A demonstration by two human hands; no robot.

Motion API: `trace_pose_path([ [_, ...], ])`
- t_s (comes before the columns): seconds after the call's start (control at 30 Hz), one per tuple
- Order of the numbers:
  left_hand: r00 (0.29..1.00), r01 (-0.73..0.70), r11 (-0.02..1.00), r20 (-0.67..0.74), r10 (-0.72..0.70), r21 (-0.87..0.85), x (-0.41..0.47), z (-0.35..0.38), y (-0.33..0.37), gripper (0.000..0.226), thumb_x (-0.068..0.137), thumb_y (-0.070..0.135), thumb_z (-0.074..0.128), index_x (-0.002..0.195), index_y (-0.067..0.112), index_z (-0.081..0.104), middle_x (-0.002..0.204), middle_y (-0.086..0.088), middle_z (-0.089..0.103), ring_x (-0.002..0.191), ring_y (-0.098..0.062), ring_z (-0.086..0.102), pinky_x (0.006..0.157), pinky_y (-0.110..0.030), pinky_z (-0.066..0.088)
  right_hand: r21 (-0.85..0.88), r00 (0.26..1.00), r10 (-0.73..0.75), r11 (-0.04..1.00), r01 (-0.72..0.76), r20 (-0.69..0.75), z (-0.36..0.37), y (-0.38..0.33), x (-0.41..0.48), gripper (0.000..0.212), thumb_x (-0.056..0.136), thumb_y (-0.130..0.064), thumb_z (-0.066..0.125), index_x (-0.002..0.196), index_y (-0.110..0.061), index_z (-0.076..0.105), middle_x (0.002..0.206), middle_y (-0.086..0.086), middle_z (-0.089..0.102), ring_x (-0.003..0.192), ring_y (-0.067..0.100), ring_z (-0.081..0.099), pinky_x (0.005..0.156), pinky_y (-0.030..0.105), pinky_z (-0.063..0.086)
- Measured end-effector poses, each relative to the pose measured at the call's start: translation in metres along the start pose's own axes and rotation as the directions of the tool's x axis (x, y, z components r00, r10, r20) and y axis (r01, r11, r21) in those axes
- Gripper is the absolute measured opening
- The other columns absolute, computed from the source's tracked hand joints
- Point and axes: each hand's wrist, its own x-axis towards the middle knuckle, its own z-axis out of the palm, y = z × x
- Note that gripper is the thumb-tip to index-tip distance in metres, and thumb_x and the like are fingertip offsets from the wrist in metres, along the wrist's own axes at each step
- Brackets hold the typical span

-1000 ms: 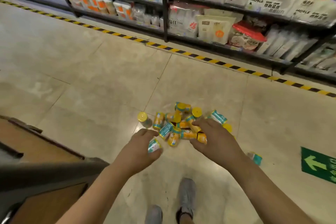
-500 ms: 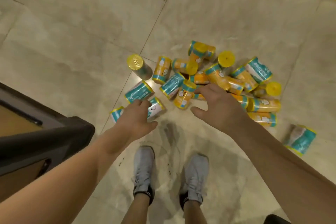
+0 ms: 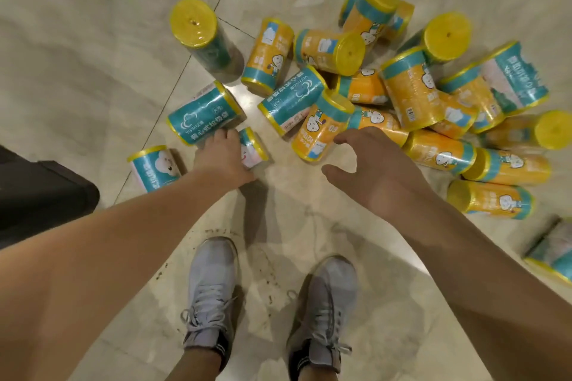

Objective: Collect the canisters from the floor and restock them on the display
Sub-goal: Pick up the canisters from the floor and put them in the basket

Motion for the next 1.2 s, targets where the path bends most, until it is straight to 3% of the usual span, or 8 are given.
trace_pose_path([
  [0.13,0.997,0.029,0.998,-0.065,-0.032,-0.056,0.013,0.014,0.0,0.081,0.069,0.045,0.085,0.13,0.012,0.042,0.129,-0.01,0.05,0.121,-0.032,0.051,0.096,-0.047,0.045,0.034,0.999,0.015,0.999,-0.014,-0.033,-0.002,0.009,0.014,0.052,0.088,-0.044,0.07,0.135,-0.028,0.055,0.136,-0.001,0.05,0.118,0.021,0.056,0.098,0.042,0.049],
  [0.3,0.992,0.0,0.953,-0.119,-0.038,-0.303,-0.001,0.002,-0.015,0.092,0.06,0.034,0.09,0.136,0.014,0.042,0.128,-0.009,0.052,0.117,-0.031,0.054,0.094,-0.044,0.05,0.061,0.999,0.042,0.997,-0.04,-0.034,-0.003,0.016,0.028,0.055,0.088,-0.046,0.07,0.136,-0.027,0.053,0.134,0.001,0.053,0.121,0.021,0.055,0.098,0.046,0.05],
  [0.4,0.987,-0.019,0.886,-0.149,-0.057,-0.463,-0.021,-0.016,-0.024,0.087,0.06,0.02,0.092,0.132,0.019,0.043,0.125,-0.003,0.054,0.113,-0.023,0.056,0.087,-0.034,0.045,0.113,0.995,0.086,0.99,-0.081,-0.044,-0.005,0.013,0.036,0.062,0.086,-0.048,0.072,0.139,-0.025,0.05,0.136,0.002,0.054,0.123,0.023,0.056,0.1,0.049,0.05],
  [0.53,0.983,-0.063,0.761,-0.17,-0.063,-0.646,-0.048,-0.041,-0.027,0.084,0.062,0.023,0.094,0.126,0.035,0.041,0.113,0.012,0.059,0.102,-0.012,0.059,0.079,-0.026,0.045,0.206,0.981,0.179,0.965,-0.161,-0.072,0.0,0.006,0.055,0.071,0.083,-0.05,0.076,0.139,-0.019,0.046,0.134,0.005,0.056,0.125,0.026,0.054,0.1,0.048,0.049],
  [0.67,0.983,-0.109,0.693,-0.179,-0.029,-0.713,-0.063,-0.054,-0.024,0.086,0.062,0.025,0.096,0.127,0.035,0.04,0.113,0.019,0.057,0.102,0.0,0.058,0.077,-0.013,0.042,0.329,0.946,0.3,0.911,-0.248,-0.119,0.019,-0.001,0.082,0.082,0.075,-0.057,0.081,0.136,-0.014,0.047,0.136,0.01,0.055,0.127,0.031,0.053,0.103,0.047,0.047],
  [0.9,0.98,-0.148,0.666,-0.2,-0.002,-0.731,-0.062,-0.052,-0.026,0.085,0.062,0.026,0.096,0.126,0.038,0.04,0.111,0.025,0.055,0.099,0.011,0.056,0.078,-0.013,0.043,0.316,0.858,0.508,0.829,-0.461,-0.081,0.036,-0.012,0.126,0.101,0.073,-0.064,0.079,0.146,-0.009,0.037,0.15,0.014,0.036,0.136,0.031,0.043,0.103,0.043,0.045],
  [1.03,0.98,-0.132,0.66,-0.197,-0.024,-0.739,-0.077,-0.074,-0.021,0.085,0.063,0.024,0.095,0.128,0.035,0.04,0.109,0.024,0.055,0.092,0.018,0.054,0.065,0.002,0.038,0.341,0.917,0.363,0.893,-0.293,-0.163,0.019,-0.014,0.089,0.088,0.065,-0.049,0.089,0.133,-0.009,0.05,0.134,0.011,0.044,0.123,0.025,0.048,0.098,0.035,0.043],
  [1.2,0.972,-0.169,0.647,-0.233,-0.015,-0.744,-0.124,-0.141,-0.013,0.084,0.063,0.026,0.095,0.127,0.035,0.041,0.11,0.025,0.057,0.094,0.015,0.055,0.068,-0.002,0.039,0.417,0.958,0.183,0.906,-0.077,-0.222,-0.065,-0.045,0.014,0.084,0.061,-0.039,0.094,0.133,-0.024,0.053,0.119,-0.005,0.044,0.111,0.006,0.042,0.089,0.011,0.032],
])
